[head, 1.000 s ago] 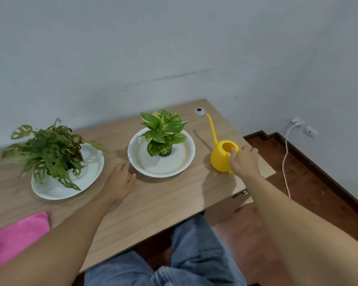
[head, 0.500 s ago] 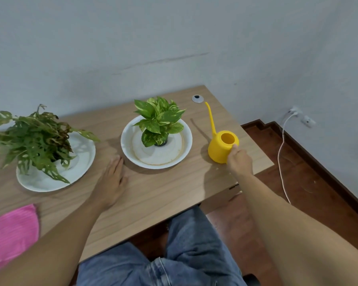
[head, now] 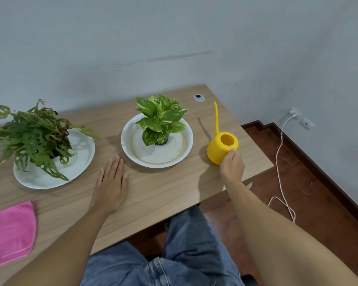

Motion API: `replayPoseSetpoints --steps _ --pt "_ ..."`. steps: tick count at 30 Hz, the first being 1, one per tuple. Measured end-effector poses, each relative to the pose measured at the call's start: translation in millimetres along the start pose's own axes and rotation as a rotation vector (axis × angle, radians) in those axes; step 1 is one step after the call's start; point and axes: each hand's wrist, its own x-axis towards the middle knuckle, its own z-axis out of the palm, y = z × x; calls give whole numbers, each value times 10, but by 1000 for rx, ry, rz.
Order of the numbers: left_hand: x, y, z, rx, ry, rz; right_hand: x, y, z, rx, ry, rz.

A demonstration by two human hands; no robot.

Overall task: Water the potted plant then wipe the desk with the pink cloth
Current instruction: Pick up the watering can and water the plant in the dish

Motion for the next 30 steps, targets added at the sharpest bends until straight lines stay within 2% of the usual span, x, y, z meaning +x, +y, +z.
replayPoseSetpoints --steps 6,15,24,30 --pt "-16 15 -21 0 -9 -3 -85 11 24 41 70 10" --pt "-87 4 19 16 27 6 -94 -121 -147 24 44 -34" --pt "-133 4 82 79 77 -1 85 -595 -395 18 113 -123" --pt "-164 22 143 110 121 -75 247 -1001 -627 -25 150 -113"
